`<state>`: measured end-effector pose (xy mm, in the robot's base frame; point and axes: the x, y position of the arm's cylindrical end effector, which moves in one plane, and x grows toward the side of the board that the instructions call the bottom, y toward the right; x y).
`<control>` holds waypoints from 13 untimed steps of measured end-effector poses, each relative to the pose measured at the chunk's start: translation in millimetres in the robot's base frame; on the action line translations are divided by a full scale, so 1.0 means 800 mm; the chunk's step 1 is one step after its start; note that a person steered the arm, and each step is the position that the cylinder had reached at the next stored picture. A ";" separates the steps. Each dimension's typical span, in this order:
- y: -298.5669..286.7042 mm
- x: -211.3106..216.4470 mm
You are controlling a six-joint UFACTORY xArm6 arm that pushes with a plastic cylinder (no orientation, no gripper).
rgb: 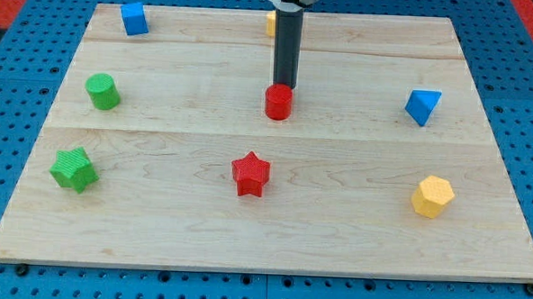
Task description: Move the blue triangle into the red circle
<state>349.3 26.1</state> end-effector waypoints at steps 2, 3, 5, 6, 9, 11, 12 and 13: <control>0.170 -0.091; 0.224 -0.067; 0.222 0.040; 0.278 0.017; 0.204 0.072; 0.029 0.071; -0.005 0.071; 0.040 0.074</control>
<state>408.5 57.9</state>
